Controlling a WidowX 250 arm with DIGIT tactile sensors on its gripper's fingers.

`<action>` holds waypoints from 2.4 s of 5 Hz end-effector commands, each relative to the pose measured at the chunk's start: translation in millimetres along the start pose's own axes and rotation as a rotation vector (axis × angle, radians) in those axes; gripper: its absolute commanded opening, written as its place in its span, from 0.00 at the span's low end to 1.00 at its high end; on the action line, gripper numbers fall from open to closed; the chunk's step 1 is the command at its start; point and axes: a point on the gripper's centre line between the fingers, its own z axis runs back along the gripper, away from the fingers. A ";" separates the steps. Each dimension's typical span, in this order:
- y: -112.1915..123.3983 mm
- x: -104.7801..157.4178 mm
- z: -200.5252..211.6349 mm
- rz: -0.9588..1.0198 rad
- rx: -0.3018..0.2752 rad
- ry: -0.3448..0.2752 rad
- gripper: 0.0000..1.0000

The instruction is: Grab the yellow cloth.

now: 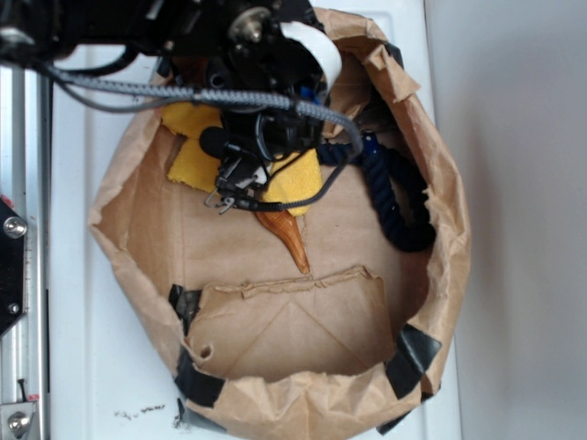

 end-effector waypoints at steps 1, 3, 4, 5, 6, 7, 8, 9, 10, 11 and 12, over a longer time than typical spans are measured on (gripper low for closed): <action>-6.6 4.9 7.8 -0.048 -0.007 0.010 1.00; -6.6 10.9 -0.7 -0.062 -0.025 0.062 1.00; -4.2 12.0 -0.3 -0.037 -0.021 0.054 0.31; -1.5 11.1 2.1 -0.032 -0.022 0.043 0.00; -2.7 11.0 1.5 -0.037 -0.019 0.046 0.00; -3.3 10.2 2.3 -0.037 -0.015 0.039 0.00; -3.1 8.9 4.4 -0.034 -0.011 0.027 0.00; -2.8 7.0 7.7 -0.026 -0.003 0.005 0.00; 1.6 -0.9 20.0 0.003 -0.006 -0.085 0.00; 11.8 -11.4 36.0 0.072 0.001 -0.164 0.00; -11.4 20.5 78.3 0.122 -0.007 -0.183 0.00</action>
